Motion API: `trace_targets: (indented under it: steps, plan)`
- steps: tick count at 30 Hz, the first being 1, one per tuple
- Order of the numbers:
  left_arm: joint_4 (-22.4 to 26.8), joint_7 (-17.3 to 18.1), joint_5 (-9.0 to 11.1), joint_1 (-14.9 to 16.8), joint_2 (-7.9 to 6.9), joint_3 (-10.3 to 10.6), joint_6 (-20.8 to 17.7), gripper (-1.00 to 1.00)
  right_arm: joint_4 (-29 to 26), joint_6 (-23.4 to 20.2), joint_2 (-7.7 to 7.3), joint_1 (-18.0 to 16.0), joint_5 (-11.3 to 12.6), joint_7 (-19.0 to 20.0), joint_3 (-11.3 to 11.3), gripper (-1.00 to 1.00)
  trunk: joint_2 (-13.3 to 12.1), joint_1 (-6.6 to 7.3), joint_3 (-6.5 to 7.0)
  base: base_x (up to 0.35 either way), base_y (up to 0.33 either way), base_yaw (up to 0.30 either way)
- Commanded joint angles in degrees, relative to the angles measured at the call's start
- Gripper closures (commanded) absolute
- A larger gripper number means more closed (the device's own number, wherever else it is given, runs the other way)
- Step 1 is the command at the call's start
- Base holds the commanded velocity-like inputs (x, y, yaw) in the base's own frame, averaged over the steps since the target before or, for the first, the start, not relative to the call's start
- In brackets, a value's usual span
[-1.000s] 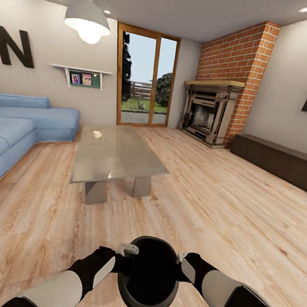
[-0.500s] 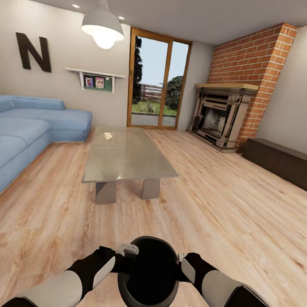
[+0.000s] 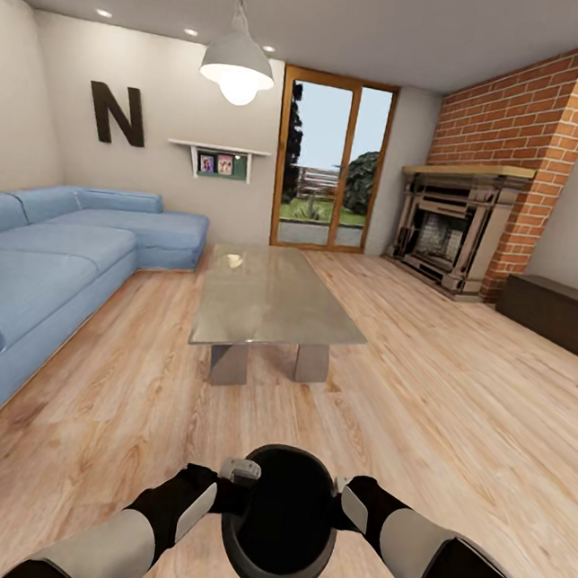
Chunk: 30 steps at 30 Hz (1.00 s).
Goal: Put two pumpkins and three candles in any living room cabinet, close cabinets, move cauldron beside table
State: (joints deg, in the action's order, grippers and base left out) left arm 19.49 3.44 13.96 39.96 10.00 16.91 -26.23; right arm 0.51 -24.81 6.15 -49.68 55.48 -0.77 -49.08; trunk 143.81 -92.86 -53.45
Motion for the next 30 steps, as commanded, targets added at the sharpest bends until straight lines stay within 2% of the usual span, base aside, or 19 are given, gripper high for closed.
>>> trace_targets:
  steps: [1,6,14,30]
  plan:
    - [-0.1,-2.1,-1.3,0.0,0.0,0.4,-0.2,1.0,-0.1,-0.2,0.0,-0.1,0.9,-0.1,0.0,1.0,0.0,0.02,0.0,0.0,0.0,0.244]
    - [-0.1,-2.1,-1.3,0.0,0.0,0.4,-0.2,1.0,-0.1,-0.2,0.0,-0.1,0.9,-0.1,0.0,1.0,0.0,0.02,0.13,0.081,-0.032,0.15]
    - [-0.1,-2.1,-1.3,0.0,0.0,0.4,-0.2,1.0,-0.1,-0.2,0.0,-0.1,0.9,-0.1,0.0,1.0,0.0,0.02,0.14,0.238,-0.186,0.038]
    - [-0.1,-2.1,-1.3,0.0,0.0,0.4,-0.2,1.0,-0.1,-0.2,0.01,-0.1,0.9,-0.1,0.0,1.0,0.0,0.02,0.14,0.263,-0.237,0.271]
